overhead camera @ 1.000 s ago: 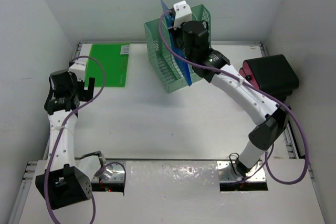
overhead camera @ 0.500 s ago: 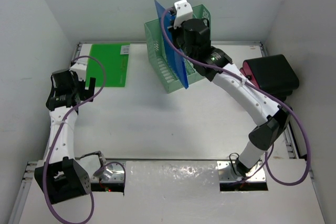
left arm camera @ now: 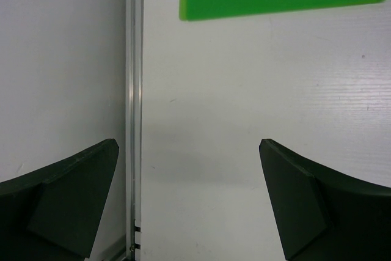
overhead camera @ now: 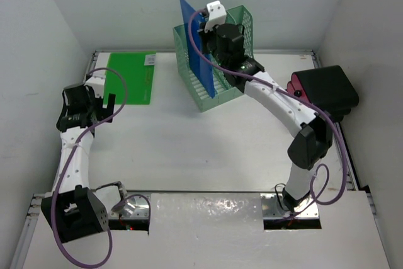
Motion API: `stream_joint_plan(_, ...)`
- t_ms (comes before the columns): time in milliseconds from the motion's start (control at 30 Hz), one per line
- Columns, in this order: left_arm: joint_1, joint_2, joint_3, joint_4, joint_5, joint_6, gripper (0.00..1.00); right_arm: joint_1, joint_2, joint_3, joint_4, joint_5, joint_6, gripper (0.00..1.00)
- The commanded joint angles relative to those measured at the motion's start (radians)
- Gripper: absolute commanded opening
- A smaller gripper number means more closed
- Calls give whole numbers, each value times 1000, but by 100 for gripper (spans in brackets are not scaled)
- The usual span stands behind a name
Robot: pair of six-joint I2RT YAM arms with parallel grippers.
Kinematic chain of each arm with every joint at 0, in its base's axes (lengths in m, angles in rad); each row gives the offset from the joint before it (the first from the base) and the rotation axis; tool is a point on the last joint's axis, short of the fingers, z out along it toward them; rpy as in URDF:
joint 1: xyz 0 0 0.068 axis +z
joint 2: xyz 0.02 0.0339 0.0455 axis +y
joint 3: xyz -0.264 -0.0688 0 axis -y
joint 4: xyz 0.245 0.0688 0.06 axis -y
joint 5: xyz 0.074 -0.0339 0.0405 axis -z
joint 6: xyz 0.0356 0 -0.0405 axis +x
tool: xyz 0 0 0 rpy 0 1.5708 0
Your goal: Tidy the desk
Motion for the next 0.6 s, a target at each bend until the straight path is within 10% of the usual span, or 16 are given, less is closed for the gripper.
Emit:
stream_joint_plan(0,12,5,-20,44,5,13,100,-2,-4,-84,273,-124,0,0)
stream_joint_plan(167,12,25,-26,53,8,18,100,0,-35,-371,658,-201,-45,0)
stream_joint_plan(567,11,114,-11,47,99,30,100,-11,54,-488,918,-195,-86,0)
